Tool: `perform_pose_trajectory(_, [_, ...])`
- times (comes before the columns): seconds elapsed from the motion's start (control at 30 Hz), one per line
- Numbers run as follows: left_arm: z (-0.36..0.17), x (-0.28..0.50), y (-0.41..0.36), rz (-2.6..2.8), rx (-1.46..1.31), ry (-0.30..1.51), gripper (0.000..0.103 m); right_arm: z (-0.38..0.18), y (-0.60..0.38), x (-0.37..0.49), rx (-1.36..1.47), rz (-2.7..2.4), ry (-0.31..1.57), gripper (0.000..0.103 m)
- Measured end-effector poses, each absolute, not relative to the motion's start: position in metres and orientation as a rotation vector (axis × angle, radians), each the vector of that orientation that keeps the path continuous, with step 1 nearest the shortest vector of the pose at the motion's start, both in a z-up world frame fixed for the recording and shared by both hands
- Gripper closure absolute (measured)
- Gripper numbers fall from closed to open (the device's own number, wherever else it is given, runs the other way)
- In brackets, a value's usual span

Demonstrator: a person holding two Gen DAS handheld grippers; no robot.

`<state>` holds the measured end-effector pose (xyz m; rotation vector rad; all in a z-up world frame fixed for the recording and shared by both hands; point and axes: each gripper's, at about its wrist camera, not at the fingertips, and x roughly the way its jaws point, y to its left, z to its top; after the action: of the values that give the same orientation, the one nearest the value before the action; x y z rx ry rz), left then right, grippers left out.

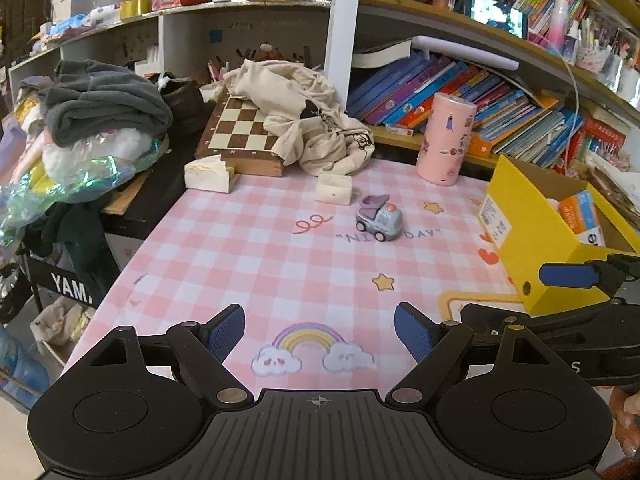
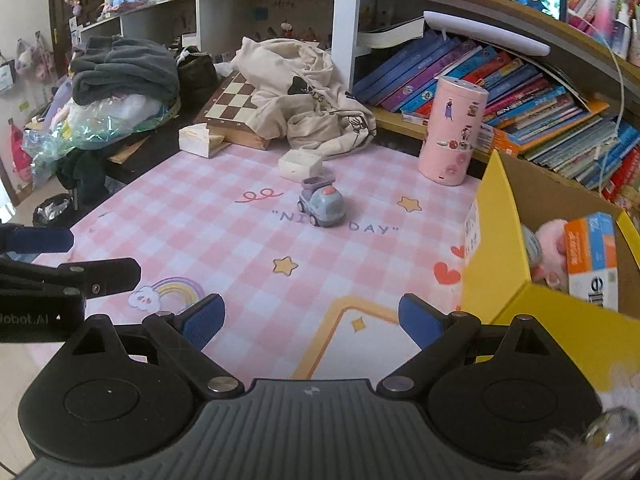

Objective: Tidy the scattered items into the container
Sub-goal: 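Move the right tool to the grey toy car and close around it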

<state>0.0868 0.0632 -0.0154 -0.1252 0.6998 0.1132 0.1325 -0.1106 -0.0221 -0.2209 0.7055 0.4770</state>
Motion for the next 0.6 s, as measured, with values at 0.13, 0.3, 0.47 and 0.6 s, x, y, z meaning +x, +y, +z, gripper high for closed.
perform_pose_trajectory(0.13, [-0.018, 0.112, 0.064, 0.106, -0.104, 0.713, 0.019, -0.028, -0.108, 0.155, -0.232, 0.477, 0.707, 0.008])
perform_pose_trajectory(0.3, [-0.020, 0.142, 0.066, 0.104, -0.075, 0.715, 0.019, -0.036, -0.103, 0.185, -0.221, 0.473, 0.722, 0.009])
perform_pose_trajectory(0.47, [-0.020, 0.173, 0.073, 0.108, -0.061, 0.712, 0.019, -0.043, -0.097, 0.216, -0.186, 0.483, 0.732, 0.011])
perform_pose_trajectory(0.6, [-0.022, 0.196, 0.077, 0.113, -0.056, 0.716, 0.019, -0.049, -0.085, 0.239, -0.174, 0.508, 0.733, 0.012])
